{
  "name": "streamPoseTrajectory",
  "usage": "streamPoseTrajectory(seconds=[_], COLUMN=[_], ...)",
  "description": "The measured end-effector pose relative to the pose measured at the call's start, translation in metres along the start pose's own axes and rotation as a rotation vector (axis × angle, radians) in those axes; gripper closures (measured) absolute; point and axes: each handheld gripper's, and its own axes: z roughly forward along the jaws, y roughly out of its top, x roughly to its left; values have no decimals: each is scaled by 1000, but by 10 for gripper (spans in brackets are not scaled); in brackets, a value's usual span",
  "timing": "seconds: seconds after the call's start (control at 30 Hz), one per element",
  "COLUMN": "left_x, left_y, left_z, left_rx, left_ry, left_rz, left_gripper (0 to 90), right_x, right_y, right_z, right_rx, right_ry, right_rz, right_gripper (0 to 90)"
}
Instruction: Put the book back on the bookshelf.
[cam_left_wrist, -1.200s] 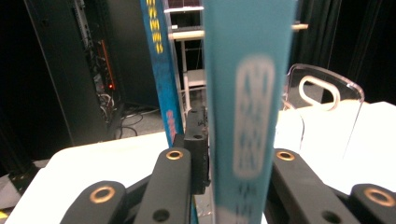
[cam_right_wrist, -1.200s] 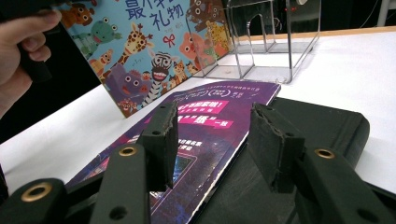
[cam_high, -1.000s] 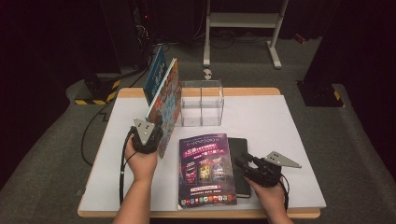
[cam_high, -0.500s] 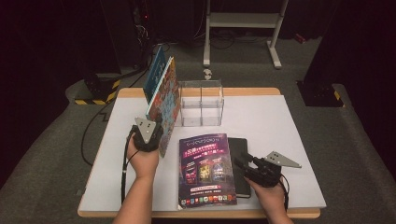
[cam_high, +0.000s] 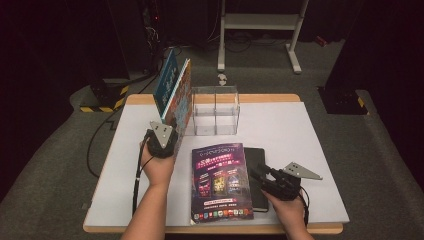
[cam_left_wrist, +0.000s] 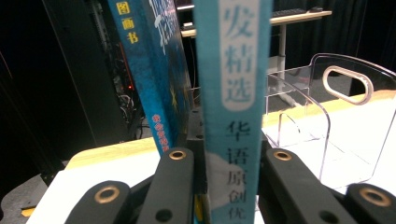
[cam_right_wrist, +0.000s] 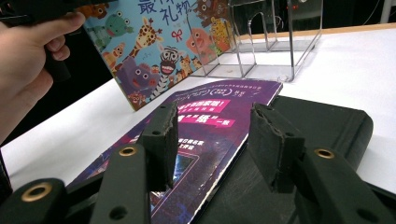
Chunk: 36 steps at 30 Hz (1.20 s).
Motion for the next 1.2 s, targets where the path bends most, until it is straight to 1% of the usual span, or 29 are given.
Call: streamPoseTrajectory(seconds=[0.07, 0.2, 0.43, 0.5, 0.6, 0.7, 0.87, 1.0, 1.07, 1.2], left_x=[1, 2, 2, 1, 1, 3, 3, 7, 8, 11], left_y=[1, 1, 1, 1, 0, 0, 1, 1, 0, -1], left_z=[2, 2, 1, 1, 0, -3, -9, -19, -22, -26], left_rx=[3, 0, 4, 0, 0, -4, -16, -23, -28, -33], left_ry=[13, 22, 39, 43, 50, 42, 35, 30, 35, 44], left_rz=[-2, -3, 15, 11, 21, 3, 0, -19, -29, -35], left_gripper=[786, 782, 779, 777, 768, 761, 733, 726, 734, 762], right_x=[0, 0, 0, 0, 0, 0, 1, 2, 2, 2], right_y=[0, 0, 0, 0, -1, 0, -1, -1, -1, -1], right_z=[0, 0, 1, 1, 1, 1, 2, 2, 2, 3], right_rx=[0, 1, 2, 5, 5, 5, 8, 9, 9, 13], right_ry=[1, 2, 4, 4, 6, 6, 7, 7, 7, 8], right_rz=[1, 3, 2, 3, 2, 2, -1, -3, -3, -3], right_gripper=[526, 526, 526, 526, 526, 525, 525, 525, 525, 525])
